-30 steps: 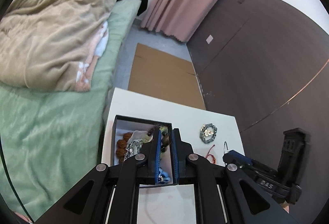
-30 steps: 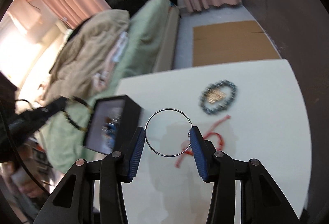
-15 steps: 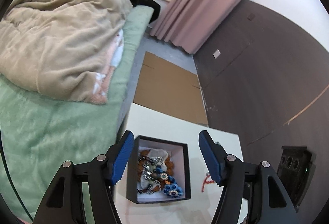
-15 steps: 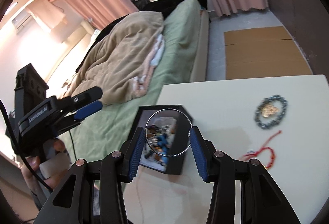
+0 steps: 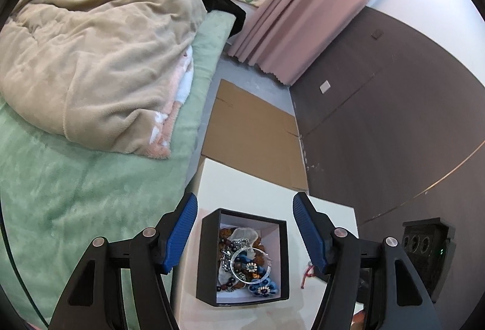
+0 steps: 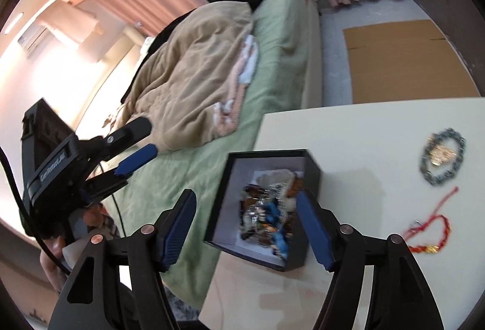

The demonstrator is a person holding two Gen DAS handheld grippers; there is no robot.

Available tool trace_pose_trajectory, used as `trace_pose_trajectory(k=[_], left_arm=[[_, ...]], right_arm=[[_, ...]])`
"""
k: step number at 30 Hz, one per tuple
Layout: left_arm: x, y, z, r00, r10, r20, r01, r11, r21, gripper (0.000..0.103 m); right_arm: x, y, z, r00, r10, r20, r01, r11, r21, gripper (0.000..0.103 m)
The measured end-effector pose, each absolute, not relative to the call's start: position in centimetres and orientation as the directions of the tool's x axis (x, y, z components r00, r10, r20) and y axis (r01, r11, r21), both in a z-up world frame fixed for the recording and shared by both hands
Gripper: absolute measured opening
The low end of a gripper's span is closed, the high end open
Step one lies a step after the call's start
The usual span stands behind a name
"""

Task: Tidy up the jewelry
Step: 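Lower the dark bracelet and the silver hoop into the box and open both grippers, then grasp the red string bracelet with the left gripper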

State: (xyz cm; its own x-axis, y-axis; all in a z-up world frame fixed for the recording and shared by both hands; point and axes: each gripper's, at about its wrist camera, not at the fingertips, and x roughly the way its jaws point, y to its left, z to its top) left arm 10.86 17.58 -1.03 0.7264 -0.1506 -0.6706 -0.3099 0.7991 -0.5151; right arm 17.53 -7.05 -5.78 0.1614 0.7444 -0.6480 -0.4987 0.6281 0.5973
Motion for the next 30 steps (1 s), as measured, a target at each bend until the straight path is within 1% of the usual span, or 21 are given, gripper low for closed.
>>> trace_pose_trajectory(k=[8, 15, 22, 26, 30], left_arm=[[11.5, 14.8, -1.2, 0.711, -0.179, -0.68, -0.269, 0.824, -0.499, 0.066], [12.8, 10.7, -1.6, 0.673, -0.212, -0.709, -0.2, 0.87, -0.45, 0.066], [14.1, 6.8, -2.2, 0.641, -0.242, -0.728, -0.138, 0.897, -0.42, 0.066], [15.1, 4.4, -3.1, 0.6, -0.265, -0.755, -0.095, 0.913, -0.396, 0.066], [15.9, 1.8, -3.9, 0.571, -0.247, -0.783, -0.053, 0.941, -0.335, 0.064]], right_arm=[[18.1, -12.4, -5.2, 0.245, 0.706, -0.665, -0.417, 0.695, 0.585, 0.07], [18.3, -17.5, -4.4, 0.314, 0.657, -0.685, -0.346, 0.751, 0.562, 0.07], [18.8, -21.5, -4.5, 0.347, 0.632, -0.693, -0.284, 0.775, 0.564, 0.07], [19.4, -23.3, -5.2, 0.349, 0.598, -0.721, -0.234, 0.801, 0.551, 0.07], [20.0, -24.6, -6.1, 0.339, 0.568, -0.75, -0.184, 0.822, 0.539, 0.07]])
